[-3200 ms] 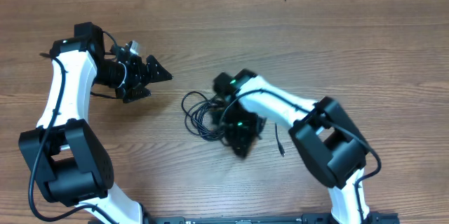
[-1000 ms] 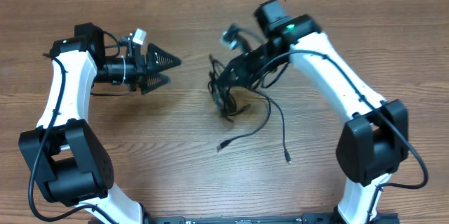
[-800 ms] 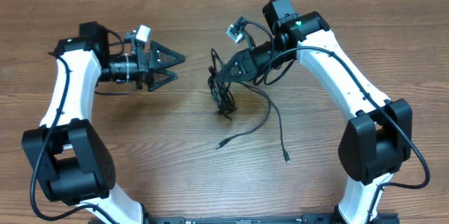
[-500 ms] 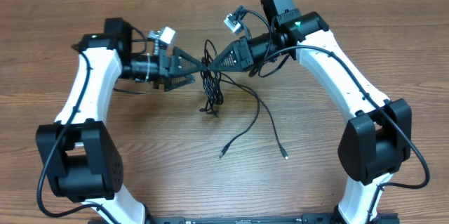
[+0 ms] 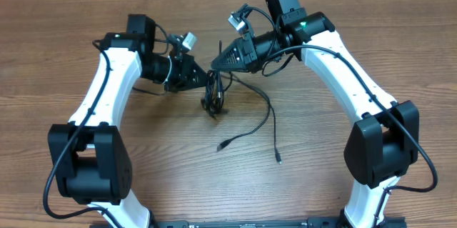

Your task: Untangle cables

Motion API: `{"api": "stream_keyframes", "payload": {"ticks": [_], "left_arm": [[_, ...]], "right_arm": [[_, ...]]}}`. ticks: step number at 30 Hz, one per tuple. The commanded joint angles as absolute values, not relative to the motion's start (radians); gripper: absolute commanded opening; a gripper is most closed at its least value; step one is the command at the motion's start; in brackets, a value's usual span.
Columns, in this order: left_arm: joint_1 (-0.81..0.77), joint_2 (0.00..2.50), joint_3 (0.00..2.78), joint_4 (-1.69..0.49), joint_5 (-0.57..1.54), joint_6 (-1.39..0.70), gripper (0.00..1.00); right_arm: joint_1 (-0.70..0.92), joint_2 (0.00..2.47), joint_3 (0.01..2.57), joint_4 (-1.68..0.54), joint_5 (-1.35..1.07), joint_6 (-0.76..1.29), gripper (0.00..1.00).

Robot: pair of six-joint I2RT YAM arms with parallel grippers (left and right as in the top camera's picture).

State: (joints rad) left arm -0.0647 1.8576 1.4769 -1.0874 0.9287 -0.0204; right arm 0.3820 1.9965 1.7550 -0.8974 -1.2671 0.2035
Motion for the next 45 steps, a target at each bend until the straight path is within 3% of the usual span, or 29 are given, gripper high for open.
{"api": "stream_keyframes", "payload": {"ticks": [1, 8, 23, 33, 42, 45], "left_arm": [[-0.073, 1.864, 1.493, -1.091, 0.745, -0.061, 0.04], [-0.073, 1.864, 1.493, -1.13, 0.449, -0.115, 0.04], [-0.073, 1.864, 1.493, -1.159, 0.398, -0.002, 0.04], [-0.073, 1.865, 1.475, -1.158, 0.101, -0.239, 0.04], [-0.073, 1.865, 1.472, -1.161, 0.067, -0.333, 0.04], [-0.073, 1.865, 1.472, -1.163, 0.088, -0.368, 0.11]], "right_arm": [[0.385, 1.977, 1.766, -0.884, -1.295, 0.21, 0.04], [0.368, 1.977, 1.766, -0.898, -1.04, 0.21, 0.04], [0.358, 1.977, 1.766, -1.006, -0.221, 0.21, 0.04], [0.358, 1.978, 1.76, -1.036, 0.184, 0.244, 0.05], [0.358, 1.98, 1.753, -1.057, 0.268, 0.244, 0.08], [0.358, 1.98, 1.753, -1.058, 0.2, 0.242, 0.21]]}}
